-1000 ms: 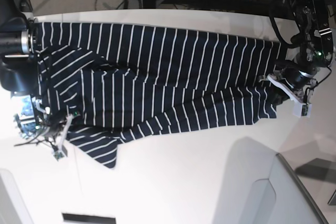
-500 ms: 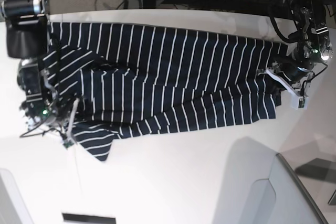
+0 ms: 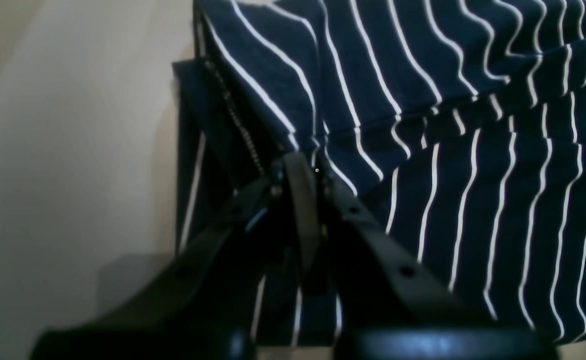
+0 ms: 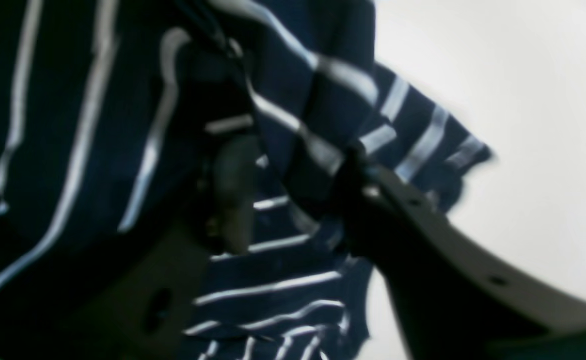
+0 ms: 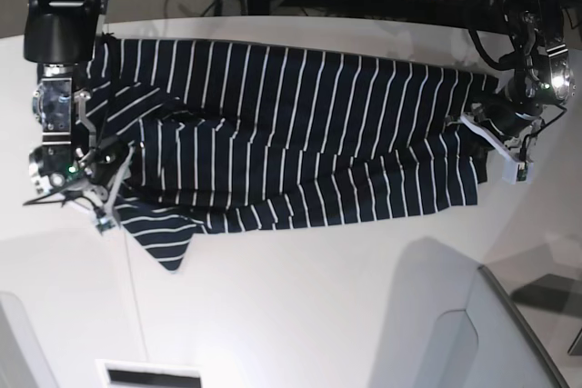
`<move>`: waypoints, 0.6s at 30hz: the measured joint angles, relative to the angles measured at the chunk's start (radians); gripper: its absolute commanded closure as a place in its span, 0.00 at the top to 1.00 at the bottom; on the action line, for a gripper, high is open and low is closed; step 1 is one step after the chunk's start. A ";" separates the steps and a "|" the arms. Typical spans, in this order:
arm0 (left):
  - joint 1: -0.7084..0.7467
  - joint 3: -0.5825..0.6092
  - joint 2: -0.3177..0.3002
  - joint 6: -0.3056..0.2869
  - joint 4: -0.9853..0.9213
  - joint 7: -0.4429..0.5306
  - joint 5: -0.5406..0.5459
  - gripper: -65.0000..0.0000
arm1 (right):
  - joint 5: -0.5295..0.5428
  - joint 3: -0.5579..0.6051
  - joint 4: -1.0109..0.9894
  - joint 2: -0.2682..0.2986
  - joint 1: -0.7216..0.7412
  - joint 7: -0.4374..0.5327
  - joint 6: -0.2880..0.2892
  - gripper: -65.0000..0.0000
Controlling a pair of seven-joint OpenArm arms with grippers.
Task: Layout the t-shirt on the table in an organized manner, then fold the t-shirt properly
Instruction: 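Pull the held shirt sides toward the hem with both grippers, then hold the shirt sides and adjust the right gripper's grip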
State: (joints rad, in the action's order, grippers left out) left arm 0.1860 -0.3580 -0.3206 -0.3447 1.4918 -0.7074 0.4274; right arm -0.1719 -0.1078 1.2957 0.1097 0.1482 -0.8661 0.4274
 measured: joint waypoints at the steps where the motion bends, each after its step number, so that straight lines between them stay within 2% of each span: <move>1: 0.000 0.000 0.000 0.000 0.000 0.000 -0.001 0.00 | 0.000 -0.002 0.034 0.000 -0.002 -0.002 0.000 0.53; 4: 0.000 0.001 -0.001 0.000 -0.002 0.000 -0.001 0.00 | 0.006 -0.002 0.108 0.000 0.010 0.010 0.000 0.54; 7: -0.001 0.001 -0.001 0.000 -0.004 0.000 -0.002 0.00 | 0.005 -0.002 0.080 -0.002 0.074 0.003 0.003 0.54; 10: -0.002 0.002 -0.001 0.000 -0.004 -0.001 -0.001 0.00 | 0.003 0.000 -0.102 0.001 0.209 0.039 0.003 0.54; 14: -0.003 0.000 -0.001 0.000 -0.005 0.000 -0.001 0.00 | 0.006 -0.002 -0.460 0.000 0.373 0.183 0.001 0.54; 18: -0.003 0.001 0.001 0.000 -0.005 0.000 -0.001 0.00 | -0.003 -0.002 -0.749 0.002 0.457 0.298 -0.007 0.54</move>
State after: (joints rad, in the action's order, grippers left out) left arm 0.1829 -0.3569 -0.3195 -0.3447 1.4872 -0.7074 0.4267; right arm -0.1749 -0.1097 0.5468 0.1116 0.6052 -0.5686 0.4206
